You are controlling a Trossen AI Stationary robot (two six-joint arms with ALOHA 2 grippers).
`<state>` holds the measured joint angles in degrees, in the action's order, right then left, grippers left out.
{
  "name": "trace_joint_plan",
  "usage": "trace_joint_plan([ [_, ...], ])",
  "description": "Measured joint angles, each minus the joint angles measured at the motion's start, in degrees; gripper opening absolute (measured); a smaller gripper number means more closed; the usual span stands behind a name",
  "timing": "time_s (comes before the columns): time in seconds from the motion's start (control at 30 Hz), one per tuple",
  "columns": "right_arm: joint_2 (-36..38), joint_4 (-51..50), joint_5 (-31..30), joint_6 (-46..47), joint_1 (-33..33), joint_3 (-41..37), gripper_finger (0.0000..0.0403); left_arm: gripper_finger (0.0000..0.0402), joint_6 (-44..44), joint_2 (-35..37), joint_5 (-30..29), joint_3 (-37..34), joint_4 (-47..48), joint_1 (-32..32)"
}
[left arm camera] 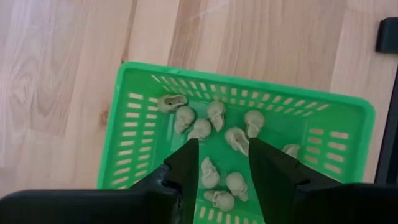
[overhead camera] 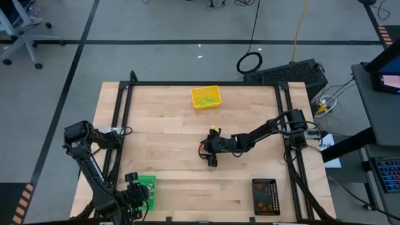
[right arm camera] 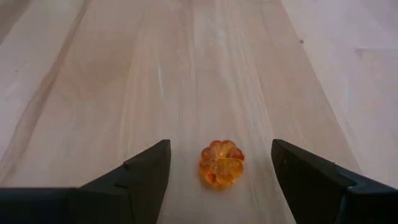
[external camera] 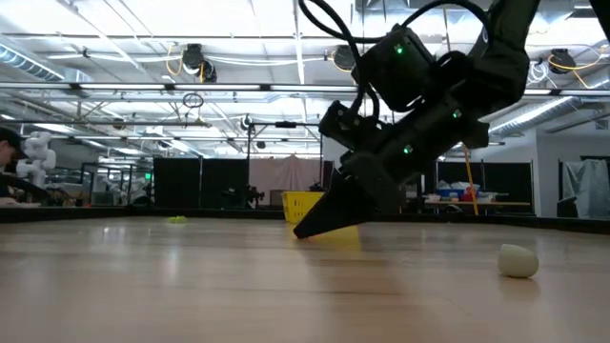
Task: Sort Halloween decoration
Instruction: Put the orange pumpkin toy into the black bin
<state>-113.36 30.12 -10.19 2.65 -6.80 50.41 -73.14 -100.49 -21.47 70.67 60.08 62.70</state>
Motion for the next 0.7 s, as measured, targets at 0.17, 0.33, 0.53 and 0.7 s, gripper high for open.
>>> trace_joint_plan([
  [0.17, 0.02, -0.77, -0.05, 1.19, 0.08, 0.07, 0.0251, 0.0132, 0.06, 0.0, -0.04, 0.0, -0.04, 0.0],
  [0.33, 0.02, -1.55, -0.03, 1.47, 0.06, 0.09, 0.021, 0.0132, 0.02, 0.0, -0.19, -0.02, -0.09, 0.0],
  [0.53, 0.02, -2.0, 0.02, 1.64, 0.04, 0.09, 0.0135, 0.0132, -0.02, 0.0, -0.2, -0.02, -0.12, 0.0],
  [0.7, 0.04, -2.03, -0.06, 2.53, 0.04, 0.09, 0.0083, 0.0132, -0.04, 0.04, -0.22, 0.39, 0.11, 0.0],
])
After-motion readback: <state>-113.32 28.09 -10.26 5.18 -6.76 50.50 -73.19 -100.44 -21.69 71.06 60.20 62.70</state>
